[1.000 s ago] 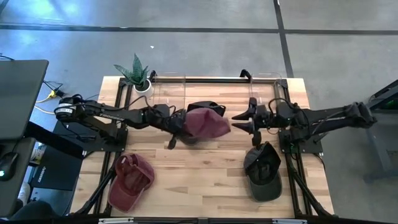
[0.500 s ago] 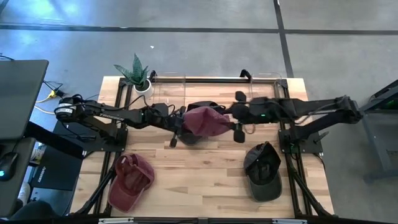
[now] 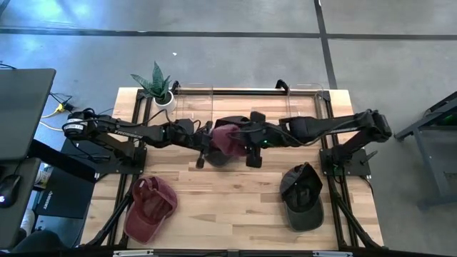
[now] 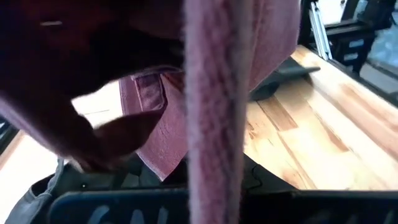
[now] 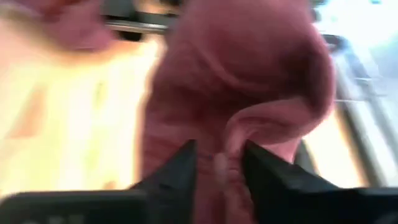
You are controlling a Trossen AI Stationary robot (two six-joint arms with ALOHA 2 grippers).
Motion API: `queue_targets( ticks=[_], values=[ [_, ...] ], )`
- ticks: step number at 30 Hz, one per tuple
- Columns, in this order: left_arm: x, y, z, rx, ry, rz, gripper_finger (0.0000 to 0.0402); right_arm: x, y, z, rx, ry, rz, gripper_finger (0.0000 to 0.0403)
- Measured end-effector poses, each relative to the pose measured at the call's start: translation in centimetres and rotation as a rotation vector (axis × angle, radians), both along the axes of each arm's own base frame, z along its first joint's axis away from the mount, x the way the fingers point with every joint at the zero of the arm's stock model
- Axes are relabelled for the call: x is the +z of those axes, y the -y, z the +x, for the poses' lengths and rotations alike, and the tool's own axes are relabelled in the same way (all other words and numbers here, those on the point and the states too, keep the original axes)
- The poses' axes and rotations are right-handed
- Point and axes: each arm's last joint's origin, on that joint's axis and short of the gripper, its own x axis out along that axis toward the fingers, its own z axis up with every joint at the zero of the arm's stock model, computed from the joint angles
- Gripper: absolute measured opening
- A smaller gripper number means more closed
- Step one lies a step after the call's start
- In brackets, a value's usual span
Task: Pick & Place hat
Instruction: Put the top red cap into the left transparent bin
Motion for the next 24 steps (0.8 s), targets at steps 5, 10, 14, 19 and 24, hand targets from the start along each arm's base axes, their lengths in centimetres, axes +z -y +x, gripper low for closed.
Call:
queue_targets(
  ticks=[5, 10, 14, 19, 24],
  values=[
    [0.0, 0.7, 0.0, -0.095, 0.018, 0.094, 0.0001, 2.4, -2.2, -1.6, 0.254, 0.061, 0.185, 0.0023],
    [0.1, 2.8, 0.0, -0.24, 0.067, 0.284, 0.0001, 3.2, -3.7, -2.7, 0.443, 0.123, 0.325, 0.0077],
    [0.1, 4.0, 0.0, -0.285, 0.09, 0.366, 0.0001, 2.9, -3.6, -2.4, 0.366, 0.157, 0.304, 0.009],
    [0.0, 4.2, 0.0, -0.208, 0.07, 0.387, 0.0001, 3.5, -3.6, -2.4, 0.415, 0.169, 0.341, 0.012],
    [0.0, 3.9, 0.0, -0.154, 0.062, 0.435, 0.0001, 5.7, -4.2, -3.2, 0.463, 0.233, 0.358, 0.0161]
  ],
)
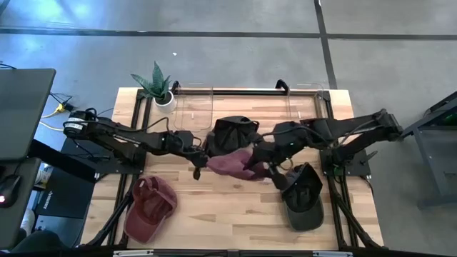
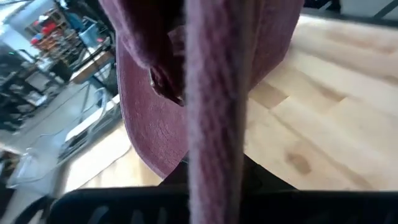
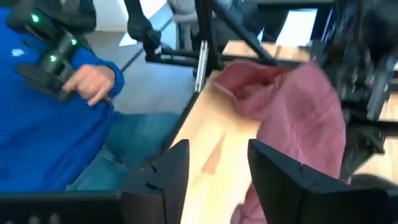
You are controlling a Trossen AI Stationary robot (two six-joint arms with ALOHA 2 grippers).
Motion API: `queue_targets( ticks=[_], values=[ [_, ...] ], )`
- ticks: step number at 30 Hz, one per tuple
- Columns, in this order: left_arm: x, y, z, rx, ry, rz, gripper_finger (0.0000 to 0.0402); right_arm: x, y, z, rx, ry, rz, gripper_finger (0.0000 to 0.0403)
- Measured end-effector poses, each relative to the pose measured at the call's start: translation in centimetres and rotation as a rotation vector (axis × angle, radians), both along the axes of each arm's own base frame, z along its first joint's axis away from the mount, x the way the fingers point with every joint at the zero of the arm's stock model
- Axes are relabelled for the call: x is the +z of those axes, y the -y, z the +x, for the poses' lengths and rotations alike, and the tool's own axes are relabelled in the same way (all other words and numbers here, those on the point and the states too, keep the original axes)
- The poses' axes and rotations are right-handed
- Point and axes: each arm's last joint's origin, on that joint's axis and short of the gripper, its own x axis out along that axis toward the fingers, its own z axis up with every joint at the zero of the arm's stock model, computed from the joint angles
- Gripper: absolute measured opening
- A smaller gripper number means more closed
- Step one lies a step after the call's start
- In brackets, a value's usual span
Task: Pick & Place hat
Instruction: Put the top red cap into the left transparent bin
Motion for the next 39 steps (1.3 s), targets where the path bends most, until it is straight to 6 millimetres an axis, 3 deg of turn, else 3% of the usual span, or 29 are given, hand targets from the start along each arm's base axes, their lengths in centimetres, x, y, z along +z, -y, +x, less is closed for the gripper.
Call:
queue_targets(
  ticks=[4, 7, 10, 14, 16, 18, 25, 27, 29, 33, 36, 39],
  values=[
    [0.0, -0.2, 0.0, 0.057, 0.014, 0.122, 0.0001, 0.6, 0.3, -0.1, -0.293, 0.011, -0.092, 0.0161],
    [0.0, -0.4, 0.0, 0.094, 0.019, 0.191, 0.0001, -0.2, 0.8, 0.0, -0.484, -0.026, -0.192, 0.0138],
    [0.1, -0.6, 0.1, 0.143, 0.022, 0.232, 0.0001, -2.8, 0.7, 1.4, -0.481, -0.121, -0.207, 0.0103],
    [0.1, -0.7, 0.1, 0.189, 0.021, 0.269, 0.0001, -7.0, -0.7, 4.1, -0.196, -0.275, -0.134, 0.0053],
    [0.1, -0.8, 0.0, 0.198, 0.019, 0.283, 0.0001, -8.0, -1.4, 4.7, -0.025, -0.306, -0.098, 0.003],
    [0.1, -0.7, 0.0, 0.194, 0.019, 0.294, 0.0001, -8.0, -1.6, 5.0, 0.016, -0.308, -0.098, 0.001],
    [-0.1, -0.8, 0.0, 0.185, 0.0, 0.354, 0.0001, -3.9, -0.8, 3.5, -0.246, -0.181, -0.202, 0.0019],
    [-0.1, -0.8, 0.0, 0.176, 0.002, 0.385, 0.0001, -3.5, -0.6, 3.1, -0.262, -0.186, -0.202, 0.0021],
    [-0.1, -0.8, 0.0, 0.167, 0.003, 0.414, 0.0001, -3.9, -0.6, 3.0, -0.263, -0.223, -0.207, 0.0022],
    [-0.1, -0.9, 0.0, 0.199, -0.002, 0.464, 0.0001, -6.6, -0.5, 3.6, -0.299, -0.331, -0.269, 0.0021],
    [-0.2, -0.9, -0.1, 0.212, -0.019, 0.475, 0.0001, -9.0, 0.4, 3.4, -0.486, -0.504, -0.364, 0.0011],
    [-0.4, -0.6, -0.2, 0.209, -0.041, 0.483, 0.0001, -9.9, 1.1, 2.8, -0.625, -0.594, -0.441, 0.0002]
  ],
)
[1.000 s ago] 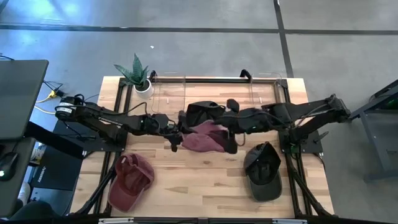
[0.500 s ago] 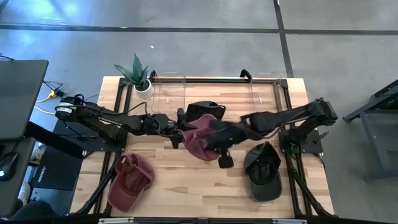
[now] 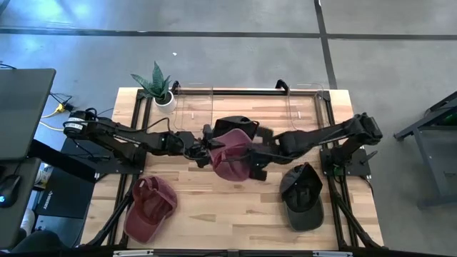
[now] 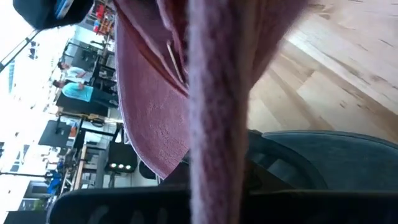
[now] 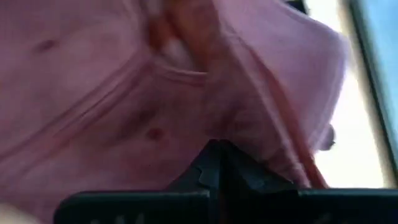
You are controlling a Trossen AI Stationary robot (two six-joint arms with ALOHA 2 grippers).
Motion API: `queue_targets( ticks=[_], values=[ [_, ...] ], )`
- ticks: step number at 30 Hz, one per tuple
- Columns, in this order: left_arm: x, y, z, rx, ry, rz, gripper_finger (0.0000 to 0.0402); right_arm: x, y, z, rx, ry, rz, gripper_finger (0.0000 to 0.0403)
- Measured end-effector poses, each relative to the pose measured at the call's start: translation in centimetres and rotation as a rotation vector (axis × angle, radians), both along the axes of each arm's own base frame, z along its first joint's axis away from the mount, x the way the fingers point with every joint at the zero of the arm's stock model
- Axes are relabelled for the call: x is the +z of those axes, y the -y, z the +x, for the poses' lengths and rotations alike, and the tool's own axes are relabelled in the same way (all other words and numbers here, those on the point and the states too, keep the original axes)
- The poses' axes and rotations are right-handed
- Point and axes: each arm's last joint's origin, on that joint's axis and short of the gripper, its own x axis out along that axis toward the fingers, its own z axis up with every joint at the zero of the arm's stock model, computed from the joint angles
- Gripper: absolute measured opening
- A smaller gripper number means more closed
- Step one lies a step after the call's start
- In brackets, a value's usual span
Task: Pick & Place hat
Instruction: Put the top red cap into the left transparent bin
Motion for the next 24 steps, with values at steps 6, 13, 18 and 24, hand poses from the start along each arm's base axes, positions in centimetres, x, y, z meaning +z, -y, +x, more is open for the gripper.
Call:
queue_targets(
  ticks=[6, 13, 18, 24],
  values=[
    [-0.1, 0.3, -0.1, 0.033, -0.015, 0.046, 0.0001, 2.2, -0.9, 0.6, 0.081, 0.12, -0.016, 0.0011],
    [0.0, 0.1, -0.1, 0.07, -0.007, 0.057, 0.0001, 2.0, -0.9, 2.6, 0.13, 0.286, 0.054, 0.0002],
    [-0.1, 0.0, -0.1, 0.073, -0.022, 0.1, 0.0001, -3.2, -0.4, 4.8, 0.182, 0.198, 0.153, 0.0004],
    [-0.3, 0.0, -0.2, 0.069, -0.042, 0.139, 0.0001, -4.3, 0.1, 5.0, 0.275, 0.137, 0.26, 0.0004]
  ],
)
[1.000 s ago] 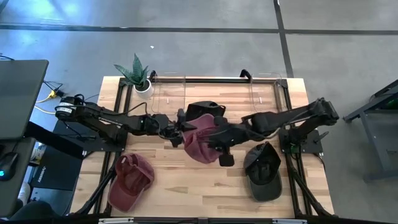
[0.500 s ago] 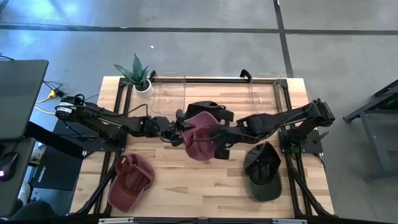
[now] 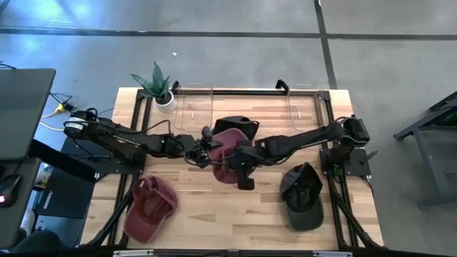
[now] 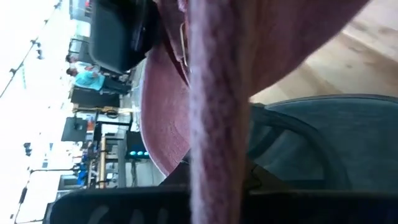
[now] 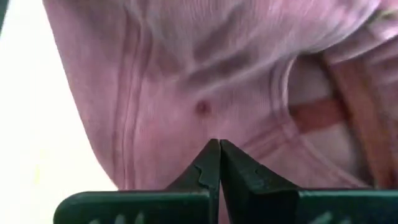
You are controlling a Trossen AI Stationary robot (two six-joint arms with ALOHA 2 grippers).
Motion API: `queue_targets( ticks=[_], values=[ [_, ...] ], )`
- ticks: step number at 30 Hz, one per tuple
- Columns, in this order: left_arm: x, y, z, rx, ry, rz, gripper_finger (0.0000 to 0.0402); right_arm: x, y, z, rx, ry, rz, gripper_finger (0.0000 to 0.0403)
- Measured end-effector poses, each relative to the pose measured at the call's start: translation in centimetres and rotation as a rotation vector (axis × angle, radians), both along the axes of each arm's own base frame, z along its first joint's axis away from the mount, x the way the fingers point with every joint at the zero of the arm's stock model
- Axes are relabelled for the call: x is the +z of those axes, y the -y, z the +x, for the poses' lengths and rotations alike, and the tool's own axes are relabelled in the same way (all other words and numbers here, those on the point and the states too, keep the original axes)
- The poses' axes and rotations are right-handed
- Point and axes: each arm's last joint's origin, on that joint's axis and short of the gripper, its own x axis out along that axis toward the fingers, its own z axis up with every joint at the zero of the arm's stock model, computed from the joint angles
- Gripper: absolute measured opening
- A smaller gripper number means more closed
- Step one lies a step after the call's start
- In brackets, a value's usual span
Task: Pick & Place hat
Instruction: Put the top red cap into the left transparent bin
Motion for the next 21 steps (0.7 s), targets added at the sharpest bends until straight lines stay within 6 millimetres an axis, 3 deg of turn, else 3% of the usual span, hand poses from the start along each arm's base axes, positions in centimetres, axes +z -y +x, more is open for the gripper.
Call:
queue_targets(
  ticks=[5, 8, 15, 21],
  values=[
    [0.4, 0.0, 0.1, 0.012, 0.026, -0.009, 0.0001, 3.7, 0.3, -1.5, 0.003, 0.125, -0.026, 0.0004],
    [0.4, 0.0, 0.1, 0.012, 0.027, -0.009, 0.0001, 5.1, 0.3, -1.3, 0.034, 0.242, -0.04, 0.0002],
    [0.7, 0.3, 0.2, -0.05, 0.066, -0.031, 0.0001, 3.9, 0.1, 0.9, 0.063, 0.338, -0.126, 0.0002],
    [0.7, 0.8, 0.2, -0.075, 0.07, -0.043, 0.0001, 5.2, -0.3, -0.3, 0.074, 0.342, -0.165, 0.0005]
  ],
)
